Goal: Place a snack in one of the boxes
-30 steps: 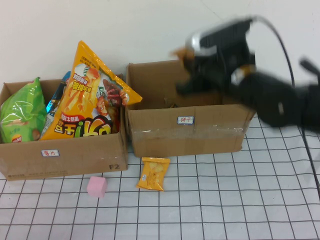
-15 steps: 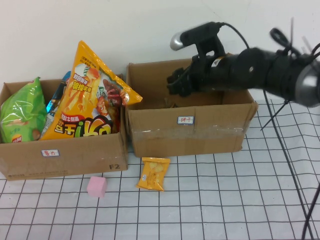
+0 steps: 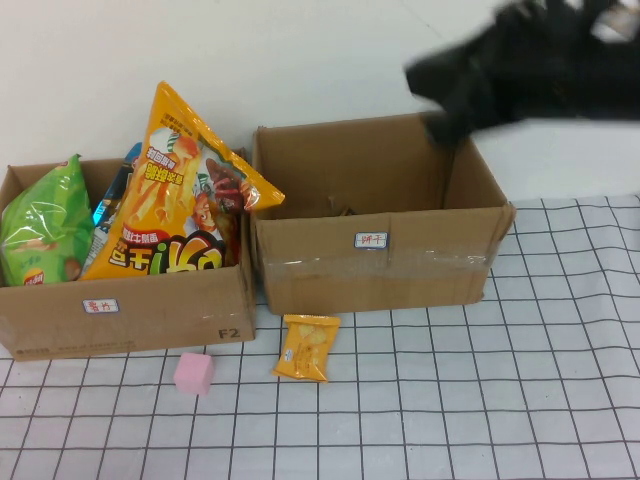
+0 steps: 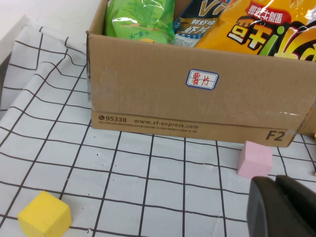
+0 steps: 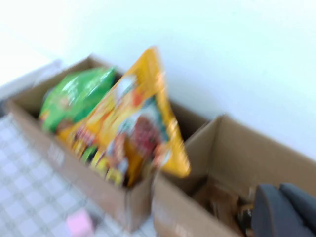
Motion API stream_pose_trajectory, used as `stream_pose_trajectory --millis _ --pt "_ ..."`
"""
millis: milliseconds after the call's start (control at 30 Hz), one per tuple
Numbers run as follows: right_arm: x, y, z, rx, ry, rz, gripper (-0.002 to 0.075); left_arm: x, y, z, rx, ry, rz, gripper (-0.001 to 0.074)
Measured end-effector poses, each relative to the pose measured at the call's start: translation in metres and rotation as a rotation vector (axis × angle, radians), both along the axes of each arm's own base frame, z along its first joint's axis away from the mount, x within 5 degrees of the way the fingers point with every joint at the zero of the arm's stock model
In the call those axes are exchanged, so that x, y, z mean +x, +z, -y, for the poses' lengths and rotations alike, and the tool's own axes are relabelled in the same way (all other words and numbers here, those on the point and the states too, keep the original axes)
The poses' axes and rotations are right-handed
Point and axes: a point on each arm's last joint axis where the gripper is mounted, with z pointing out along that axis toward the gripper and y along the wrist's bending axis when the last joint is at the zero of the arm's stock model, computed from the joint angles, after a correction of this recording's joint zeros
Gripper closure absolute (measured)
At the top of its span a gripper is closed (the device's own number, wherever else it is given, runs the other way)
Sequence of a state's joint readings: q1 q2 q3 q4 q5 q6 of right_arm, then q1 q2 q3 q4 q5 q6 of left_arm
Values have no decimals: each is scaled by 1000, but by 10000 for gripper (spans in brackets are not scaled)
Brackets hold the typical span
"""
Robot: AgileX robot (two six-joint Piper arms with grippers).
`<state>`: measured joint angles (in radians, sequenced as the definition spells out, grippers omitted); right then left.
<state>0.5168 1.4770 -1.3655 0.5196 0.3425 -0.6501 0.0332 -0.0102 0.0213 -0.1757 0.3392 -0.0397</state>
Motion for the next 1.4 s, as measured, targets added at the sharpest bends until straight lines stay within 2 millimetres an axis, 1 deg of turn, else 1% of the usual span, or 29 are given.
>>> stream_pose_trajectory --millis 167,367,467,600,733,867,1033,1100,1133,1200,1400 --pt "-63 -8 26 -105 97 49 726 0 0 0 0 0 0 736" --pt "-125 -19 57 -223 217 26 726 0 0 0 0 0 0 736" --pt "-148 -30 75 -280 206 51 726 0 0 0 0 0 0 736" --pt "-169 -45 95 -245 122 186 726 0 0 0 0 0 0 736" --pt "-188 -64 111 -190 57 274 726 0 0 0 0 0 0 736" --pt "-202 -92 124 -138 -13 343 726 0 0 0 0 0 0 736" --pt "-206 -126 139 -70 -155 464 726 0 0 0 0 0 0 736" --pt "-208 -145 146 -76 -210 518 727 0 0 0 0 0 0 736" --pt "-210 -155 148 -76 -223 517 727 0 0 0 0 0 0 736" --pt "-214 -168 154 -38 -263 502 727 0 0 0 0 0 0 736" --pt "-216 -187 167 -9 -422 383 727 0 0 0 0 0 0 736"
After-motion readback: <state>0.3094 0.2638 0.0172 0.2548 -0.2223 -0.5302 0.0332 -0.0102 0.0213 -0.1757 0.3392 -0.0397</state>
